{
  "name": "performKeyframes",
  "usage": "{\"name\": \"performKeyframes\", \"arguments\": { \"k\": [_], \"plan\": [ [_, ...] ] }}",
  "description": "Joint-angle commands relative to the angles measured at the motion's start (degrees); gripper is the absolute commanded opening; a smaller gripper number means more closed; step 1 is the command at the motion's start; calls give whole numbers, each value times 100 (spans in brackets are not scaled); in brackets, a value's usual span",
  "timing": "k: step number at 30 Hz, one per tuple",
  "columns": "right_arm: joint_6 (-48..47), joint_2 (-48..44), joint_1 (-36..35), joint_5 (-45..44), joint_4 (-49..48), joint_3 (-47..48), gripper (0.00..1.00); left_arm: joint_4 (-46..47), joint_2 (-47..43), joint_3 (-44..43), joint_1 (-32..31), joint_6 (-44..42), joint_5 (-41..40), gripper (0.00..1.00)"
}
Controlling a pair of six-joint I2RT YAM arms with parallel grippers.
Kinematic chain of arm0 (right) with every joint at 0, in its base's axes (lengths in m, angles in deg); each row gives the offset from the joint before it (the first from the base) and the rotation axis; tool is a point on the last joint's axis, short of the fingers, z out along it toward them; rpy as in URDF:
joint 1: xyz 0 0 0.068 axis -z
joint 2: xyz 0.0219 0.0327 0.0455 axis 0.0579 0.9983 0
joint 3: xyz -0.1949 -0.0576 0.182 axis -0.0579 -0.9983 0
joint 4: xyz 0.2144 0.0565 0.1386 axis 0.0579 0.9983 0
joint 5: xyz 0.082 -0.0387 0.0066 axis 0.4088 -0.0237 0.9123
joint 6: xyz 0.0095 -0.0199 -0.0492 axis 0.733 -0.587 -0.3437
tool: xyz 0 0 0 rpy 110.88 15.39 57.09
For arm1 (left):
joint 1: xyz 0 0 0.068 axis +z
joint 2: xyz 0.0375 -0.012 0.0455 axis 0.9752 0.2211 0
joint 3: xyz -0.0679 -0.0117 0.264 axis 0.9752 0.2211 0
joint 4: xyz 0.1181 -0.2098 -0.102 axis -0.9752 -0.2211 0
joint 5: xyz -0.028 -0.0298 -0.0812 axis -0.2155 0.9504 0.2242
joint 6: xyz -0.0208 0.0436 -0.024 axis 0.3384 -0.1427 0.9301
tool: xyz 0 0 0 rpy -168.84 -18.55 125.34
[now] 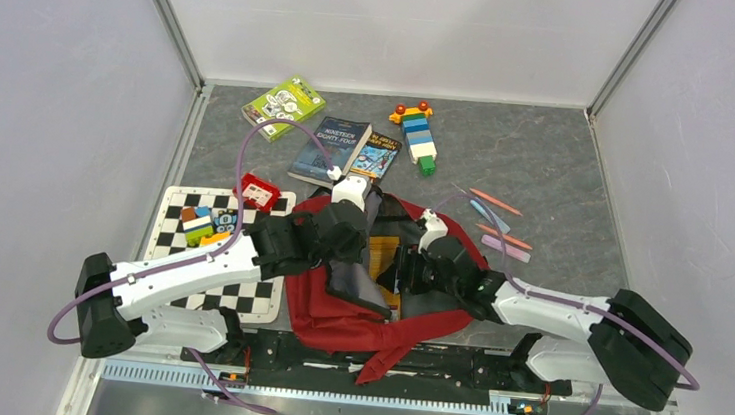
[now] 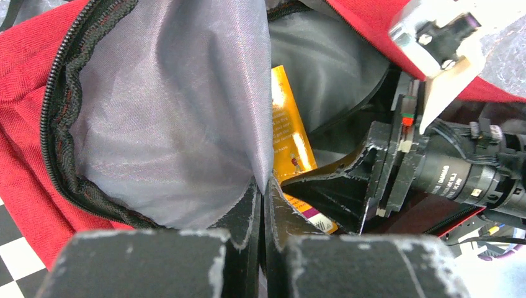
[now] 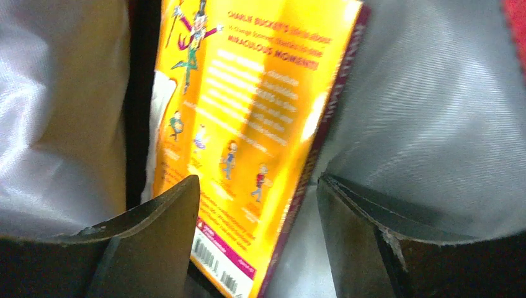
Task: Pack the student bag
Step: Place the book in the student bag.
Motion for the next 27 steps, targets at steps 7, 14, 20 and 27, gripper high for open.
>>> {"name": "performKeyframes", "arguments": {
  "k": [7,14,20,27],
  "plan": [
    [-537,-252,-24,-823,571,53,57,232,-29,-280,25,-70,136,2],
    [-505,572,-112,23,-202,427,39,229,3,-251,26,-55,214,2],
    [-525,1066,-370,203,-412,927,29,255,35,-254,31,-136,248,2],
    [-701,697,-387,-218,-112,771,32,176,26,-201,71,-159,210,2]
  ]
}}
